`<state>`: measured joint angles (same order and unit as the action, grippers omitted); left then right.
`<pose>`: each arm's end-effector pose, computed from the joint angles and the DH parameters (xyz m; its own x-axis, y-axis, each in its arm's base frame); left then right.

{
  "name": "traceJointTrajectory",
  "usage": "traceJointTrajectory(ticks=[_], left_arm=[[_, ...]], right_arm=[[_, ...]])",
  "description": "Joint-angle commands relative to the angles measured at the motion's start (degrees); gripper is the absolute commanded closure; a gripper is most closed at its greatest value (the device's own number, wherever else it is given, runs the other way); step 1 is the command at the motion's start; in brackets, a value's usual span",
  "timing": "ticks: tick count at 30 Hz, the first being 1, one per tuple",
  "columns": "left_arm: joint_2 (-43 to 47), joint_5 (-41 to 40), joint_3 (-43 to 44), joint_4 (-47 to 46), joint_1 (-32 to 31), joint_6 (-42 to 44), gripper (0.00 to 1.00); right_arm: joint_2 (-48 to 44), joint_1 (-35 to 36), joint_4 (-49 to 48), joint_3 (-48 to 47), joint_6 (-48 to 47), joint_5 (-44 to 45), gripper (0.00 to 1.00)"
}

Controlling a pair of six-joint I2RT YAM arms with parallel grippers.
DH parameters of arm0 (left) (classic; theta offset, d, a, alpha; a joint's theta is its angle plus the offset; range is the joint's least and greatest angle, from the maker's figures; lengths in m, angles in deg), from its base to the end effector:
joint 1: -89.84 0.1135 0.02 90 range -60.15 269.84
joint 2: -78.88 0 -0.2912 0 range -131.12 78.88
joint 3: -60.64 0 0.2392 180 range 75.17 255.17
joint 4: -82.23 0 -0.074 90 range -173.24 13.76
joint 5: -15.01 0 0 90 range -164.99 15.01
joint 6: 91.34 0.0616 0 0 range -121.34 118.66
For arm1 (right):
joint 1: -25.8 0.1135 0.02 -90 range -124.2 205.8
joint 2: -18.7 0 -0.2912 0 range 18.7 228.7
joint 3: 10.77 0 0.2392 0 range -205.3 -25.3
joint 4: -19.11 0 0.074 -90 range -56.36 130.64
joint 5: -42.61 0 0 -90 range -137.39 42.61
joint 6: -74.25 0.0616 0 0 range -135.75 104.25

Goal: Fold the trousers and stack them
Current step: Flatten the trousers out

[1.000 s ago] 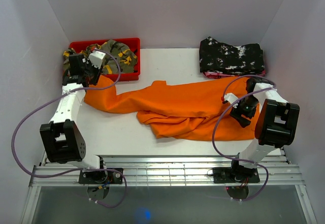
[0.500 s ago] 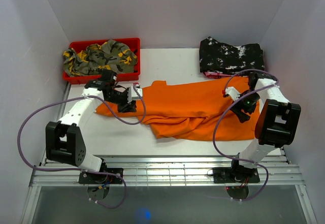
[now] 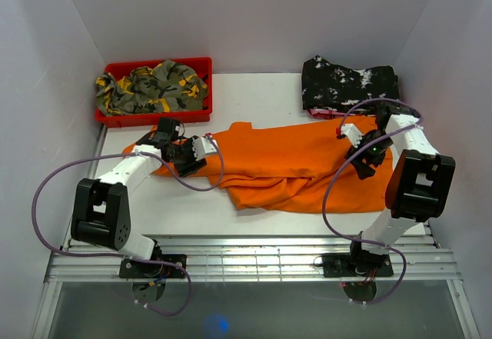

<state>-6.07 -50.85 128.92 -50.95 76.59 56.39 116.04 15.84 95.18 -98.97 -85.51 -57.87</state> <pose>0.2684 -0.0891 0.2184 -0.1380 0.8252 -0.5478 0.9430 0.2785 0.1820 0.3020 -0.0416 0.2302 -0.4851 -0.8515 -0.1990 -0.8672 0.4977 -0.0156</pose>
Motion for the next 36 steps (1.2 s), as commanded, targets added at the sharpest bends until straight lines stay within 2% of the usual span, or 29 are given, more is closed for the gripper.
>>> traceJointTrajectory(ticks=[1, 3, 7, 9, 11, 12, 15, 17, 19, 20, 24, 26, 29, 30, 31, 32, 34, 36], left_arm=[[1.81, -3.85, -0.59, -0.40, 5.67, 1.14, 0.34], [0.41, -2.88, -0.41, 4.06, 8.49, 5.53, 0.32], [-4.68, -2.08, -0.50, 4.45, 10.44, 8.00, 0.28], [-6.98, -2.52, 1.17, 4.44, 10.44, 7.05, 0.41], [-9.62, -2.52, 5.36, 5.32, 10.44, 6.08, 0.61], [-9.88, -1.56, 7.22, 7.15, 10.44, 5.64, 0.77], [-7.70, 7.39, 17.32, 10.84, 9.49, 2.92, 0.95], [-6.46, 10.12, 23.64, 11.04, 6.86, -2.70, 1.00], [-5.41, 13.03, 32.70, 9.64, 1.24, -6.21, 1.00], [-5.32, 13.73, 34.99, 8.15, -0.87, -10.58, 1.00], [-8.38, 17.77, 43.09, 0.86, -10.28, -19.40, 1.00], [-10.76, 19.36, 42.93, -2.04, -15.12, -21.60, 1.00], [-12.87, 18.32, 37.68, -13.27, -19.87, -26.43, 1.00], [-13.57, 17.70, 36.26, -20.27, -21.18, -30.71, 1.00], [-15.93, 17.09, 35.37, -22.08, -21.72, -32.23, 1.00], [-17.69, 14.73, 36.41, -22.36, -22.25, -33.12, 0.96], [-20.60, 11.82, 38.17, -20.52, -22.34, -36.79, 0.77], [-22.28, 6.38, 38.71, -18.68, -21.90, -36.99, 0.58]], right_arm=[[-0.66, 0.29, 0.17, 1.59, -0.29, 0.63, 0.27], [-0.49, 0.29, -0.98, 2.83, -0.47, 1.34, 0.27], [0.65, 0.29, -1.68, 2.83, 0.06, 1.60, 0.27], [1.09, 0.29, -1.60, 2.22, 0.06, 1.60, 0.27], [1.19, 0.29, -1.60, 2.04, 0.06, 1.69, 0.27], [1.01, 0.29, -1.51, 1.78, 0.06, 1.60, 0.27], [0.83, 0.29, -1.25, 1.51, 0.15, 0.81, 0.27], [0.66, 0.29, -0.98, 1.16, 0.50, 0.11, 0.27], [0.40, 0.29, -0.72, 1.07, 0.59, -0.68, 0.27], [0.31, 0.29, -0.72, 1.07, 0.67, -0.86, 0.28], [0.31, 0.38, -0.45, 0.63, 0.76, -1.03, 0.28], [0.04, 0.38, -0.54, 0.72, 0.76, -0.95, 0.28], [-0.04, 0.38, -0.54, 0.63, 1.11, -1.21, 0.28], [-0.04, 0.38, -0.54, 0.72, 1.29, -1.38, 0.28], [0.13, 0.38, -0.46, 0.72, 1.72, -1.47, 0.28], [0.13, 0.38, -0.45, 0.72, 1.82, -1.39, 0.28], [0.13, 0.38, -0.63, 1.07, 1.82, -0.77, 0.28], [0.13, 0.38, -0.98, 1.60, 1.82, -0.33, 0.29]])
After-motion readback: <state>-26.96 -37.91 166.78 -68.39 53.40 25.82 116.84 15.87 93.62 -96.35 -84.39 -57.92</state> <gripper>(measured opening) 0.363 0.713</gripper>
